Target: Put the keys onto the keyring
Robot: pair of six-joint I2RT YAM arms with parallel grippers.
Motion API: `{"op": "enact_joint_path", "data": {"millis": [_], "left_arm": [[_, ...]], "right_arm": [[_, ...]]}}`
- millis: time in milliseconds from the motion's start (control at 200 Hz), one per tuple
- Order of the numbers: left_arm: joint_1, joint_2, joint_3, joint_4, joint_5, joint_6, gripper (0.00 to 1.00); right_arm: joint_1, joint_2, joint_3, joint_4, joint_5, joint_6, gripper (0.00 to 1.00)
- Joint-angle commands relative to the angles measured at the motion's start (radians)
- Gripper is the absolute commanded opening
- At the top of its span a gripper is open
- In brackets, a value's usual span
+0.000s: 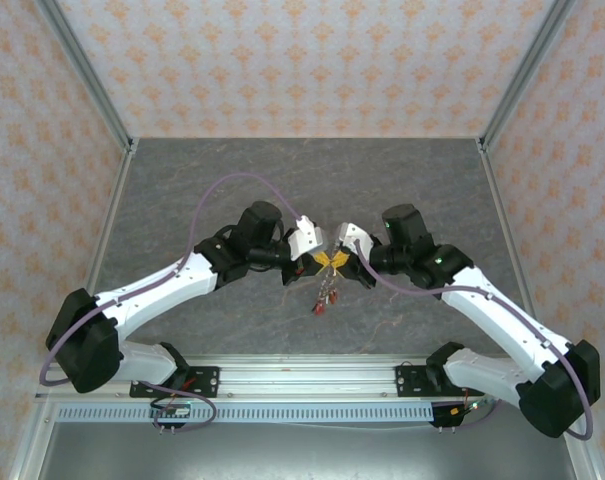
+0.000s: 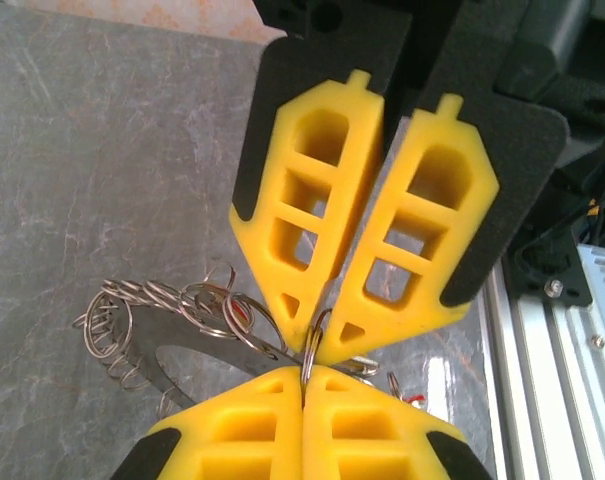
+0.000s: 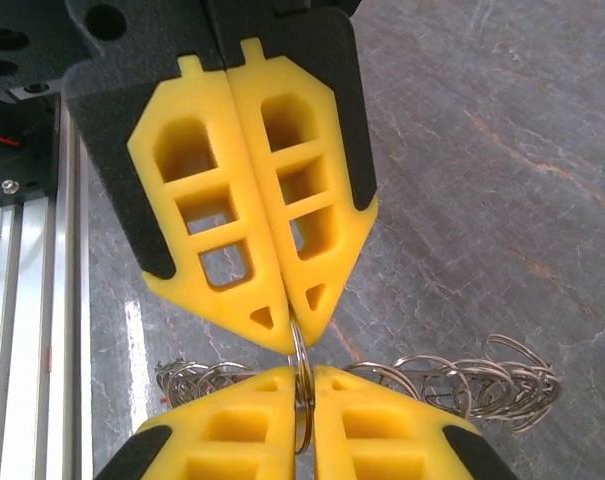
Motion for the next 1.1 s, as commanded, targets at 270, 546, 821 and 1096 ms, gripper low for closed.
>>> {"op": "enact_joint_path", "data": {"millis": [270, 546, 821, 1096], "left_arm": [[0.011, -0.055, -0.091, 0.299, 0.065, -0.199, 0.00], [0.023, -0.071, -0.111, 0.334, 0.065, -0.220, 0.00], [0.025, -0.073, -0.063, 0.115, -0.015, -0.098, 0.22], [0.022, -0.030, 0.036, -0.105, -0.039, 0.045, 0.26]], "right_arm": [[-0.071, -0.035, -0.126, 0.294, -0.198, 0.140, 0.16], [-0.081, -0.029, -0.155, 0.296, -0.175, 0.141, 0.09], [-0.084, -0.023, -0.066, 0.167, -0.177, 0.079, 0.01], [-0.052, 0.010, 0.048, -0.006, -0.091, -0.024, 0.01]]}}
